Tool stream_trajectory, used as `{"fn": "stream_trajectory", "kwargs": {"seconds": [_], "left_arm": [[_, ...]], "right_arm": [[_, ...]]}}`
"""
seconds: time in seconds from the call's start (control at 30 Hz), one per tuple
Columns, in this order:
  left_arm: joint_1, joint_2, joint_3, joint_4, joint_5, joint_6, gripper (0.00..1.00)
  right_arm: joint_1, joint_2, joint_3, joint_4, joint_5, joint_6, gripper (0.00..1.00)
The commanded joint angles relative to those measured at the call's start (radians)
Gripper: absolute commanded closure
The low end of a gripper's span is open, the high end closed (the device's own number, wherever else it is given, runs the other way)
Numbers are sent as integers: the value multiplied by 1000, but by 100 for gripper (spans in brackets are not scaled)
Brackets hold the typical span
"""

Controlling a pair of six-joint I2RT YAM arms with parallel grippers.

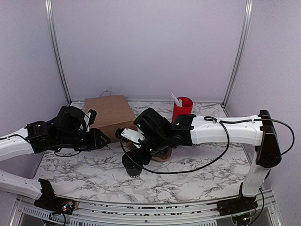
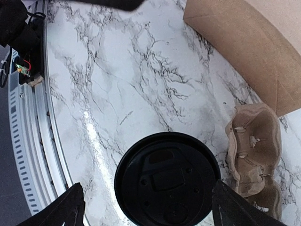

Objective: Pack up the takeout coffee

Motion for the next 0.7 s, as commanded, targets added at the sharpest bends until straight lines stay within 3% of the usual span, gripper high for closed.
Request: {"fn": "stream_trajectory", "kwargs": {"seconds": [0.0,0.67], "left_arm": [[9,-41,10,-49,-43,-9,67],[11,-43,-2,-52,-27,-15,66]], "right_arm": [[-3,38,56,-41,0,-84,10],[-14,99,75,-46,59,-83,14]]}}
